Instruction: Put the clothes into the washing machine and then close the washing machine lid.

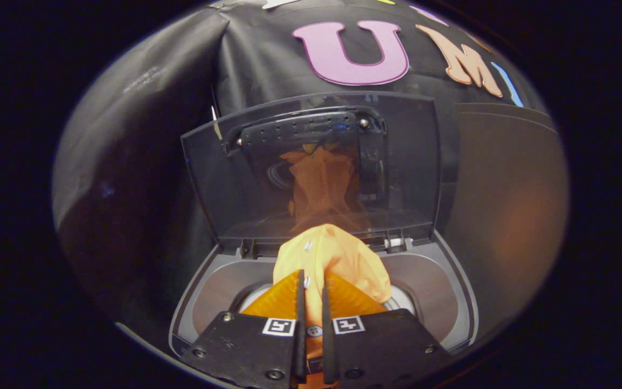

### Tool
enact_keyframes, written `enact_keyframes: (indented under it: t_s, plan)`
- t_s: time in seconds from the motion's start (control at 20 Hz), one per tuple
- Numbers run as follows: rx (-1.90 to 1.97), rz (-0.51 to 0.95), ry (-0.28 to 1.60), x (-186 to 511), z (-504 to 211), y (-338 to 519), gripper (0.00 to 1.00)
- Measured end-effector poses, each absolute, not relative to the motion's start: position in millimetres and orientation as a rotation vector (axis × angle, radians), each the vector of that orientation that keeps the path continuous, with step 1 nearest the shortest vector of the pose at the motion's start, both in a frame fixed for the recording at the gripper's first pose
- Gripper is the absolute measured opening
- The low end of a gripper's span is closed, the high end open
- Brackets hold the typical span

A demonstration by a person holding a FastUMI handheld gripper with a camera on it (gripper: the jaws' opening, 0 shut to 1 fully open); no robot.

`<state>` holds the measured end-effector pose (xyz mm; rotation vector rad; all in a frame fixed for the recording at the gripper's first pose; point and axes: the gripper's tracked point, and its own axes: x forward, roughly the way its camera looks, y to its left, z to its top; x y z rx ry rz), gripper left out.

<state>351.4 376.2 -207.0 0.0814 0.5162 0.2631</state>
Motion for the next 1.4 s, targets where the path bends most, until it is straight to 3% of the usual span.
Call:
enact_keyframes:
  t_s: [0.2, 0.4, 0.6, 0.95, 1.4]
  plan:
    - [0.074, 0.246, 0.530, 351, -216, 376, 0.13]
    - [0.091, 0.232, 0.548, 349, -224, 378, 0.22]
    - [0.063, 0.234, 0.527, 348, -213, 373, 0.57]
    - [-0.010, 0.237, 0.475, 344, -180, 368, 1.00]
    - [-0.070, 0.305, 0.213, 357, -57, 375, 0.98]
